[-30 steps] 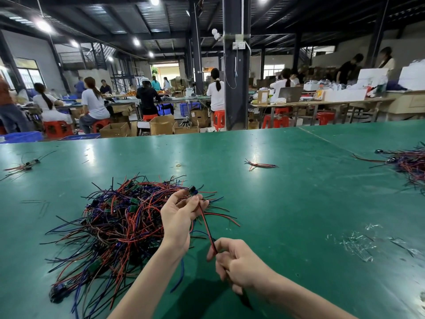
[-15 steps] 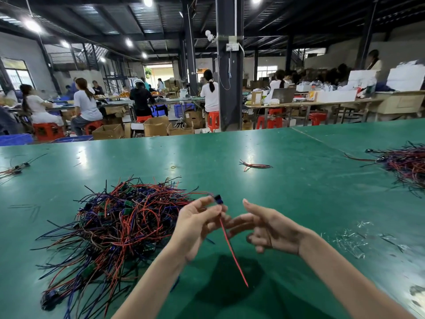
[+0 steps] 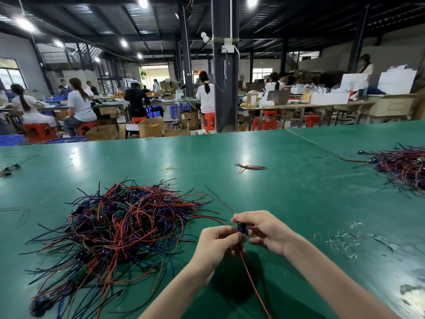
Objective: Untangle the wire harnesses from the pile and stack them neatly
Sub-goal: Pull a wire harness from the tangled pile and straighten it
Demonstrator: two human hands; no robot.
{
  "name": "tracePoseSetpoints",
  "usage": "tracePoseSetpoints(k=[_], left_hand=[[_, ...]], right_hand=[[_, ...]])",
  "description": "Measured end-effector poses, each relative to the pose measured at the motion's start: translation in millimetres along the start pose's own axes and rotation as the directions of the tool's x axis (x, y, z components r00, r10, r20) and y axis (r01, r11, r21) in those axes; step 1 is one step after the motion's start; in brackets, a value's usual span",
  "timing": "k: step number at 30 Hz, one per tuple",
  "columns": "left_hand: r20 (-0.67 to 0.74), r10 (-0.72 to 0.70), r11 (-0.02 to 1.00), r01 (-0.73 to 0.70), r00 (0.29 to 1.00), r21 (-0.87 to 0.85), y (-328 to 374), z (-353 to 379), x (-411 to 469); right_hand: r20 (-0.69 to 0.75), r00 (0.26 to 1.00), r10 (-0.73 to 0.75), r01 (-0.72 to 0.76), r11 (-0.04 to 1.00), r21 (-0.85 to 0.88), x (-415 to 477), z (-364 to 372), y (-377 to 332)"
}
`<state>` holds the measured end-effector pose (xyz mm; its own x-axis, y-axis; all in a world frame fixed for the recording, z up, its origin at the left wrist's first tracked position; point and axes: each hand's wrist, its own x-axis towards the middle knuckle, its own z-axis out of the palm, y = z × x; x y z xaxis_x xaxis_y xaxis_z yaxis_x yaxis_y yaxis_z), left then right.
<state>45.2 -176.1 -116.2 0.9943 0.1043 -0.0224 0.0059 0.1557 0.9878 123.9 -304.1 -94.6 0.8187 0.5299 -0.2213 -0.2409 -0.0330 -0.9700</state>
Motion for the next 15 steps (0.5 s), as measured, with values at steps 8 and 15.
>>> tracePoseSetpoints(k=[8, 15], left_hand=[[0.025, -0.04, 0.991, 0.036, 0.999, 0.13, -20, 9, -2], [0.161, -0.052, 0.979, 0.018, 0.986, 0.203, -22, 13, -4]], right_hand=[[-0.468, 0.861, -0.2, 0.096, 0.967, -0.238, 17, -37, -4], [-0.615, 0.734, -0.289, -0.242, 0.734, -0.634, 34, -90, 4]])
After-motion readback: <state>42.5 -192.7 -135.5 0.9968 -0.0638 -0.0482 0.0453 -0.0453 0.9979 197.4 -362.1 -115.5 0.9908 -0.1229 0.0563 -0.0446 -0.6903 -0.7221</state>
